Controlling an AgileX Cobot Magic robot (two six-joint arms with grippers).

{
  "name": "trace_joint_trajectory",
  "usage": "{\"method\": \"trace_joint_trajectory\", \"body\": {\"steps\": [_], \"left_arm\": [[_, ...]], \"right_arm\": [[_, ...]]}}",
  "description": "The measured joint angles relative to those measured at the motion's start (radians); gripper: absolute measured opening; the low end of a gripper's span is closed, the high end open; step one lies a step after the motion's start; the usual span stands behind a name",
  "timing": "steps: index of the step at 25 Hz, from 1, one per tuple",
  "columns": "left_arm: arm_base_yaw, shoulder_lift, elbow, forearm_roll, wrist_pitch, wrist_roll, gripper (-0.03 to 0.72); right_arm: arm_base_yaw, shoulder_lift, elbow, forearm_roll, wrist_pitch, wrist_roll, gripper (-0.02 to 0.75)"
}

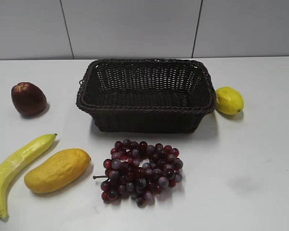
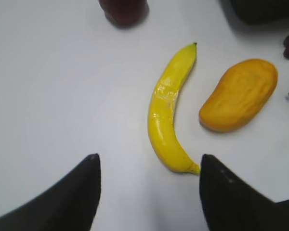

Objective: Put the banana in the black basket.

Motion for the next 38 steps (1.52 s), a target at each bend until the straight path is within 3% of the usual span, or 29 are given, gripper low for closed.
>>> {"method": "trace_joint_trajectory", "body": {"steps": [6, 11, 38], "left_arm": [[-0.032, 0.621, -0.002, -0.007, -0.191, 0.126, 0.616], [-0.036, 0.886, -0.002, -0.06, -0.308, 0.136, 0.611], [-0.036, 0.924, -0.002, -0.056, -0.522, 0.137, 0.591]], "right_arm": [[0.0, 0.0, 0.0, 0.0, 0.0, 0.0, 0.518], [0.0, 0.0, 0.0, 0.0, 0.0, 0.0, 0.518], [0.0, 0.0, 0.0, 0.0, 0.0, 0.0, 0.518]]}}
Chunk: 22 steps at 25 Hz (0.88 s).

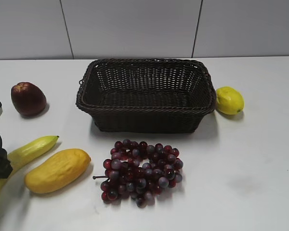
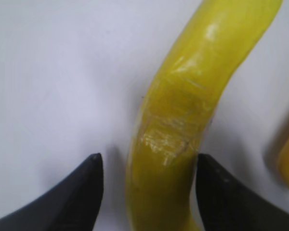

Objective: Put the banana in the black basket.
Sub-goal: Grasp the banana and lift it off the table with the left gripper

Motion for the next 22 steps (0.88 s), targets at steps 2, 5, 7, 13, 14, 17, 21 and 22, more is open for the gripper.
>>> {"method": "trace_joint_trajectory", "body": {"steps": [2, 5, 7, 13, 14, 17, 21, 22], "left_arm": [[0.0, 0.001, 0.0, 0.001, -0.016, 0.0, 0.591], [0.0, 0.015, 0.0, 0.002, -0.033, 0.0, 0.591], [0.0, 0.029, -0.001, 0.003, -0.04, 0.0, 0.591], [0.0, 0.063, -0.001, 0.006, -0.059, 0.0, 0.588], [0.0, 0.071, -0.001, 0.006, -0.06, 0.0, 0.583], [0.0, 0.086, -0.001, 0.006, -0.062, 0.0, 0.549], [0.0, 0.086, -0.001, 0.006, -0.065, 0.001, 0.422], [0.0, 0.086, -0.001, 0.005, -0.066, 0.001, 0.413]], "right_arm": [[0.0, 0.0, 0.0, 0.0, 0.0, 0.0, 0.518], [0.0, 0.0, 0.0, 0.0, 0.0, 0.0, 0.518], [0.0, 0.0, 0.0, 0.0, 0.0, 0.0, 0.518], [0.0, 0.0, 0.0, 0.0, 0.0, 0.0, 0.518], [0.0, 0.0, 0.0, 0.0, 0.0, 0.0, 0.518], [0.0, 0.0, 0.0, 0.0, 0.0, 0.0, 0.518], [0.0, 0.0, 0.0, 0.0, 0.0, 0.0, 0.518], [0.0, 0.0, 0.0, 0.0, 0.0, 0.0, 0.518]]}}
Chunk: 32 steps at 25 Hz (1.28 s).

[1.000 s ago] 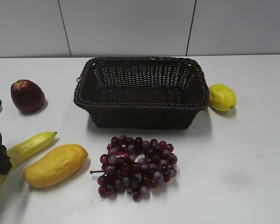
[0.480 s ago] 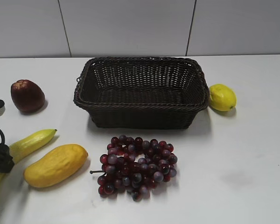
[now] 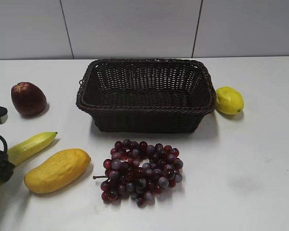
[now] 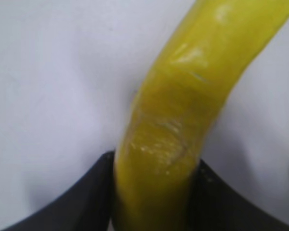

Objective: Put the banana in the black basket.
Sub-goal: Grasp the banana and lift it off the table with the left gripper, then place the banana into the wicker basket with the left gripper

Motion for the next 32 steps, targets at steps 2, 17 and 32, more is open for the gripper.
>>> {"method": "trace_joint_trajectory", "body": {"steps": [2, 17, 32], "left_arm": [[0.0, 0.0, 0.0, -0.002, 0.0, 0.0, 0.413], [0.0, -0.236, 0.001, 0.015, 0.109, 0.002, 0.413], [0.0, -0.449, 0.001, 0.015, 0.221, 0.002, 0.413]], "right_arm": [[0.0, 0.0, 0.0, 0.0, 0.0, 0.0, 0.518], [0.0, 0.0, 0.0, 0.0, 0.0, 0.0, 0.518], [0.0, 0.0, 0.0, 0.0, 0.0, 0.0, 0.518]]}}
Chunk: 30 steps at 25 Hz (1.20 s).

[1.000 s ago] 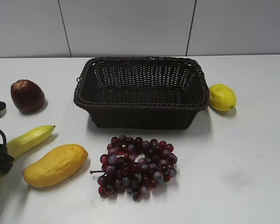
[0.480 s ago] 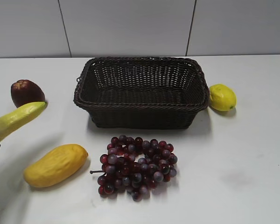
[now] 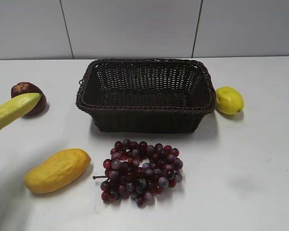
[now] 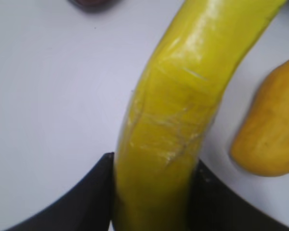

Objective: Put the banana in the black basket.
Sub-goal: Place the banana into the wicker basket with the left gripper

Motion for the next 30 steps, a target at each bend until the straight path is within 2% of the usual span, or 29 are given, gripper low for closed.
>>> {"method": "trace_joint_trajectory", "body": {"steps": [6, 15, 22, 25, 30], "left_arm": [[0.0, -0.021, -0.065, 0.033, 0.093, 0.0, 0.413], [0.0, -0.012, -0.389, 0.039, 0.209, 0.042, 0.413], [-0.002, 0.074, -0.624, -0.044, 0.273, 0.124, 0.413], [-0.036, 0.113, -0.684, -0.053, 0.281, 0.173, 0.413], [-0.163, 0.188, -0.764, -0.028, 0.277, 0.215, 0.413]], "right_arm": [[0.0, 0.0, 0.0, 0.0, 0.0, 0.0, 0.518], [0.0, 0.0, 0.0, 0.0, 0.0, 0.0, 0.518], [0.0, 0.0, 0.0, 0.0, 0.0, 0.0, 0.518], [0.0, 0.0, 0.0, 0.0, 0.0, 0.0, 0.518], [0.0, 0.0, 0.0, 0.001, 0.0, 0.0, 0.518]]}}
